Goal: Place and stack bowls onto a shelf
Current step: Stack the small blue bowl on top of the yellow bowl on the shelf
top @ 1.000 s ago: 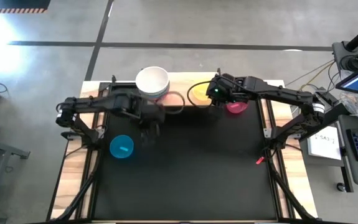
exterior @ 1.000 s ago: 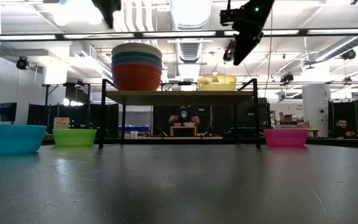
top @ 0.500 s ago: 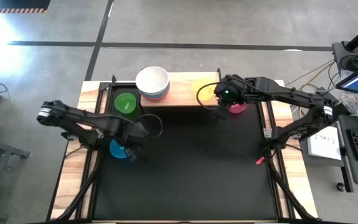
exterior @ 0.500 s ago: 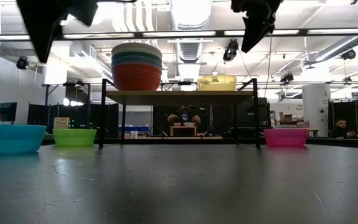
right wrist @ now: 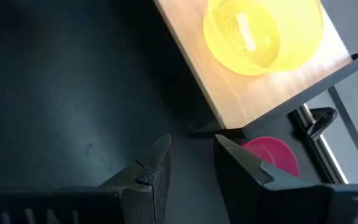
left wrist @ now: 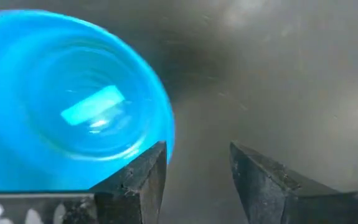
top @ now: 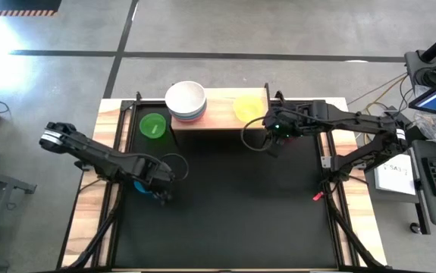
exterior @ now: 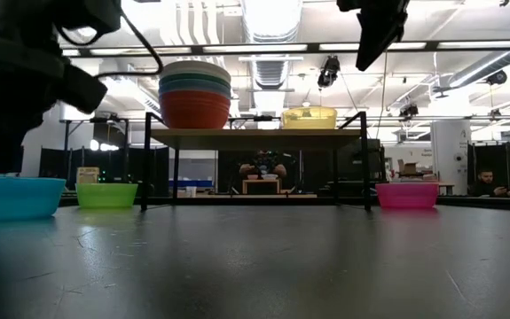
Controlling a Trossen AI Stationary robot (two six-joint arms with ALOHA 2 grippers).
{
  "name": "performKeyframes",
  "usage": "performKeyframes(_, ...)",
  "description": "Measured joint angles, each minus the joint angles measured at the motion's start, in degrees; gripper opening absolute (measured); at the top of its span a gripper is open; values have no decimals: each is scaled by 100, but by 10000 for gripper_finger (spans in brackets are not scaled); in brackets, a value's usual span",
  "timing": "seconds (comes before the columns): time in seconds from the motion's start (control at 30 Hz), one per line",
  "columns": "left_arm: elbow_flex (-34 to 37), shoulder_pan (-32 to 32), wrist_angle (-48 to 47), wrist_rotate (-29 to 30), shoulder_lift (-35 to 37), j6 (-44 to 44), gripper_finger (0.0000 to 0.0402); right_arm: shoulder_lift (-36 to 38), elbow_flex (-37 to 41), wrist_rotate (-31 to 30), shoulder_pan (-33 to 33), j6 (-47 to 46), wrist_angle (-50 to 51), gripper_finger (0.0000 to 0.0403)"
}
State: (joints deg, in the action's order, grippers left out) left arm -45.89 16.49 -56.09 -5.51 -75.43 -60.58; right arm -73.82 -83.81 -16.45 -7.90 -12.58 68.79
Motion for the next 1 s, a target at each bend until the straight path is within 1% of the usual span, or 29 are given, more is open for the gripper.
performKeyframes(0.13, 216, 0, 424, -63, -73, 1, 158, -4, 8, -1, 124, -49, -2, 109)
performKeyframes(0.3, 265, -2, 414, 139, -215, 18, 158, -17, 13, -2, 170, -50, -4, 109)
performKeyframes(0.4, 234, -2, 399, 142, -271, 114, 158, -17, 13, -4, 169, -43, -4, 109)
performKeyframes(0.6, -98, -2, 177, 161, -285, 362, 158, -17, 38, -4, 168, -48, -9, 109)
performKeyframes(0.73, -277, -2, -174, 395, -289, 436, 158, -17, 48, -4, 168, -48, -11, 109)
performKeyframes(0.8, -290, -2, -294, 511, -289, 424, 158, -17, 48, -4, 168, -49, -13, 109)
performKeyframes(1.0, -109, -2, -312, 504, -341, 391, 158, -17, 48, -4, 168, -50, -13, 109)
